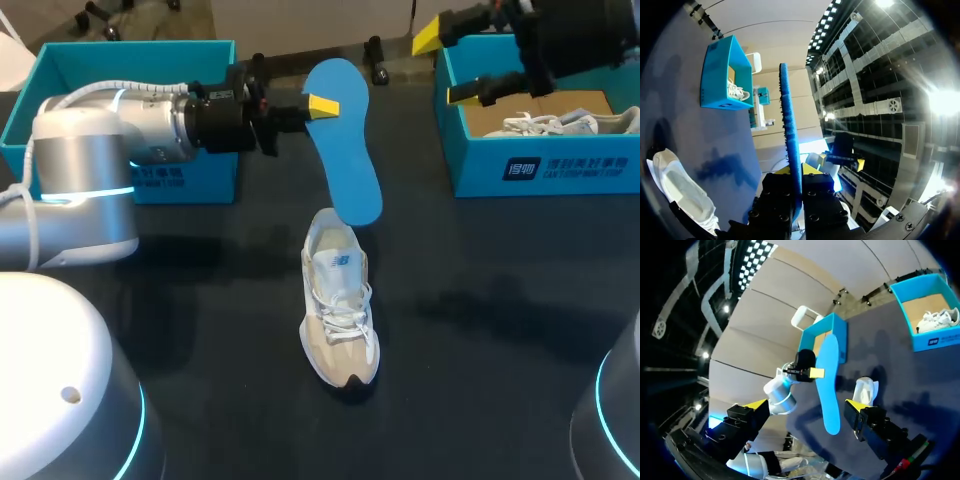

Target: Take the shoe out of the shoebox, open the shoe tongue, remove and reinsert the insole, then place the shoe into the shoebox

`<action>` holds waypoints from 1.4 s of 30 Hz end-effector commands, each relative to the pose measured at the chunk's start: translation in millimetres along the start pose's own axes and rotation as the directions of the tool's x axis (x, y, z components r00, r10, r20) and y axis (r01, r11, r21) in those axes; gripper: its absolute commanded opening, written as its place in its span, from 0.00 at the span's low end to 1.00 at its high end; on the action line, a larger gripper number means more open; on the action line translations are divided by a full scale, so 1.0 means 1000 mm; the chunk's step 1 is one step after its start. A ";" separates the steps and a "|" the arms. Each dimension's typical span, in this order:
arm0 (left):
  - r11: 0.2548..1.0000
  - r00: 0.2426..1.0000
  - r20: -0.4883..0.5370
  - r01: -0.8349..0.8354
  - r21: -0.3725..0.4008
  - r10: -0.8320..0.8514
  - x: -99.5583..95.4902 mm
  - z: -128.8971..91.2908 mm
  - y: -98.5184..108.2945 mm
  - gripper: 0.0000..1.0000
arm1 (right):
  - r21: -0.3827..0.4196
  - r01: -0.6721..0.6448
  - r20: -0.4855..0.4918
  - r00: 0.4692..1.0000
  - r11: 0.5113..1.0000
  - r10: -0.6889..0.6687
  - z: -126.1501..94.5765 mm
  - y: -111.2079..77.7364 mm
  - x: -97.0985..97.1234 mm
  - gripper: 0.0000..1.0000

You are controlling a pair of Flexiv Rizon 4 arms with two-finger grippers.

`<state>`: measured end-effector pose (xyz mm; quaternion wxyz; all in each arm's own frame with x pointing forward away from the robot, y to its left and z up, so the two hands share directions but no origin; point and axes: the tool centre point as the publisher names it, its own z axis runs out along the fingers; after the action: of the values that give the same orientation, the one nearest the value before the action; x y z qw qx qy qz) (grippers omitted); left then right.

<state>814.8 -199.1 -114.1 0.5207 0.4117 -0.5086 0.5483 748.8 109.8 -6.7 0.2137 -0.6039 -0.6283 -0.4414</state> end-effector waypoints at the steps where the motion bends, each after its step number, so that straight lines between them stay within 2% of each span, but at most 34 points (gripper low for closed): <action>1: 1.000 1.000 0.001 0.001 0.001 -0.001 0.000 0.002 -0.001 0.00 | 0.019 0.016 0.197 0.980 1.000 -0.019 0.001 0.009 0.014 1.00; 11: 1.000 1.000 0.001 0.001 0.001 -0.001 0.000 0.002 -0.001 0.00 | 0.067 0.057 0.442 0.893 0.996 -0.081 0.013 0.021 0.027 1.00; 18: 1.000 1.000 0.001 0.001 0.001 -0.001 0.000 0.002 -0.001 0.00 | 0.088 0.093 0.519 0.846 0.992 -0.126 0.024 0.023 0.033 1.00; 25: 1.000 1.000 0.001 0.001 0.001 -0.001 0.000 0.002 -0.001 0.00 | 0.132 0.122 0.629 0.757 0.984 -0.178 0.034 0.024 0.033 1.00; 30: 1.000 1.000 0.001 0.001 0.001 -0.001 0.000 0.002 -0.001 0.00 | 0.131 0.116 0.665 0.726 0.985 -0.174 0.036 0.023 0.033 1.00; 35: 1.000 1.000 0.001 0.001 0.001 -0.001 0.000 0.002 -0.001 0.00 | 0.104 0.087 0.727 0.674 0.991 -0.135 0.037 0.022 0.032 1.00; 42: 1.000 1.000 0.001 0.001 0.001 -0.001 0.000 0.002 -0.001 0.00 | 0.143 0.076 0.780 0.605 0.987 -0.159 0.045 0.019 0.033 1.00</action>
<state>815.6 -200.4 -114.1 0.5210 0.4115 -0.5080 0.5488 765.8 154.1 1.0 -0.0239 -0.6693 -0.7196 -0.1833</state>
